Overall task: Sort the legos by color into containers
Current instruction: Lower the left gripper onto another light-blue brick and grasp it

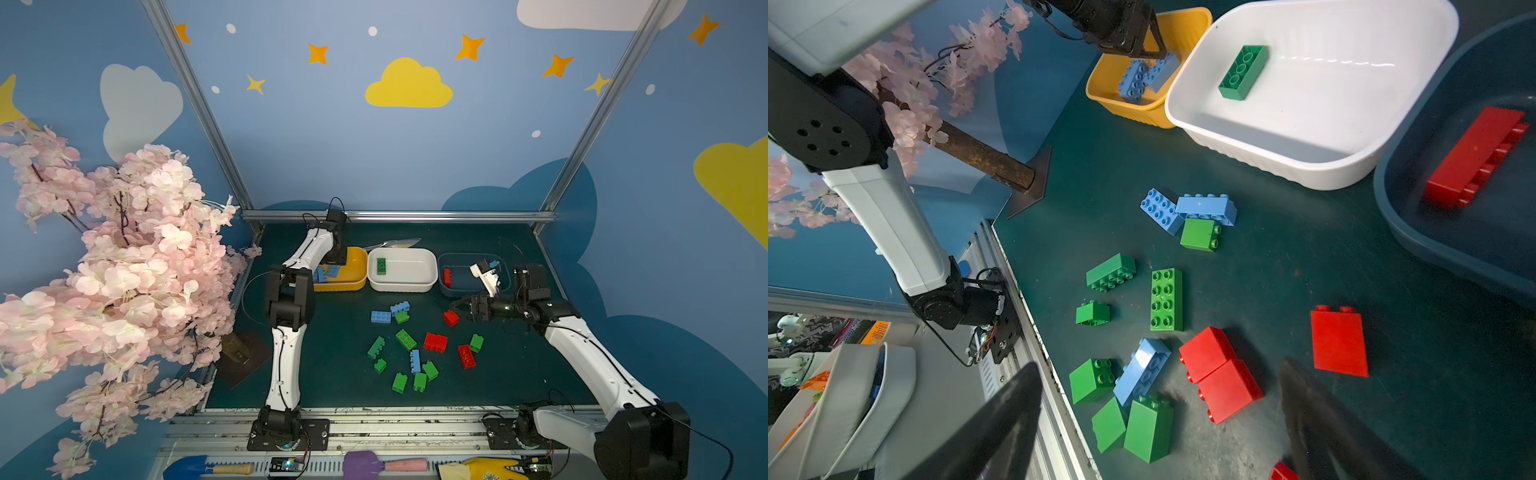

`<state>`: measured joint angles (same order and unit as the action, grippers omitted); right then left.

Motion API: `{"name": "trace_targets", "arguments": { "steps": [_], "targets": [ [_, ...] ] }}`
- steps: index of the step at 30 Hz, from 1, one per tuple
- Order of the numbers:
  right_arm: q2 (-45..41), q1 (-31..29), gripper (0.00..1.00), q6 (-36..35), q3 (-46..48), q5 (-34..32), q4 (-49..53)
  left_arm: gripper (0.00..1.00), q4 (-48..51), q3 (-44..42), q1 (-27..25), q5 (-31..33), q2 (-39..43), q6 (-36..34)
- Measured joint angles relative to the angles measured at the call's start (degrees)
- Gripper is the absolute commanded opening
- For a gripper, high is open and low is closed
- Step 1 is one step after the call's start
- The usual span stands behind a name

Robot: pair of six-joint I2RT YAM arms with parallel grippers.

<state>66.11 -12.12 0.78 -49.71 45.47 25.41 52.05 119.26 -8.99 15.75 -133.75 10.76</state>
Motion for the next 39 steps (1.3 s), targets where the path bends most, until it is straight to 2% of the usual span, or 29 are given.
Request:
{"name": "trace_targets", "arguments": {
  "steps": [7,12,14,20,24,33,39],
  "targets": [
    [0.3,0.0,0.88,0.0,0.0,0.1,0.0,0.76,4.3,-1.9,-1.0,-4.5,9.4,-0.2],
    [0.3,0.0,0.88,-0.4,0.0,0.2,0.2,0.84,4.2,-14.0,-5.6,-7.6,23.2,-1.3],
    [0.3,0.0,0.88,-0.9,0.0,0.2,0.5,0.84,3.8,-19.3,-7.9,-8.9,27.5,-1.4],
    [-0.3,0.0,0.88,-2.3,0.0,0.2,2.3,0.84,1.4,-32.9,-14.3,-12.9,34.2,-2.8],
    [-1.4,0.0,0.88,-3.1,0.0,0.2,3.1,0.83,-0.9,-37.6,-17.4,-16.9,35.5,-11.5],
    [-3.4,0.1,0.88,-4.4,0.0,-0.1,5.3,0.82,-5.2,-39.6,-17.3,-25.9,34.5,-44.2],
    [-4.1,0.3,0.88,-4.7,0.1,-0.7,6.2,0.80,-7.0,-38.7,-17.4,-27.7,27.9,-55.4]
  ]
}}
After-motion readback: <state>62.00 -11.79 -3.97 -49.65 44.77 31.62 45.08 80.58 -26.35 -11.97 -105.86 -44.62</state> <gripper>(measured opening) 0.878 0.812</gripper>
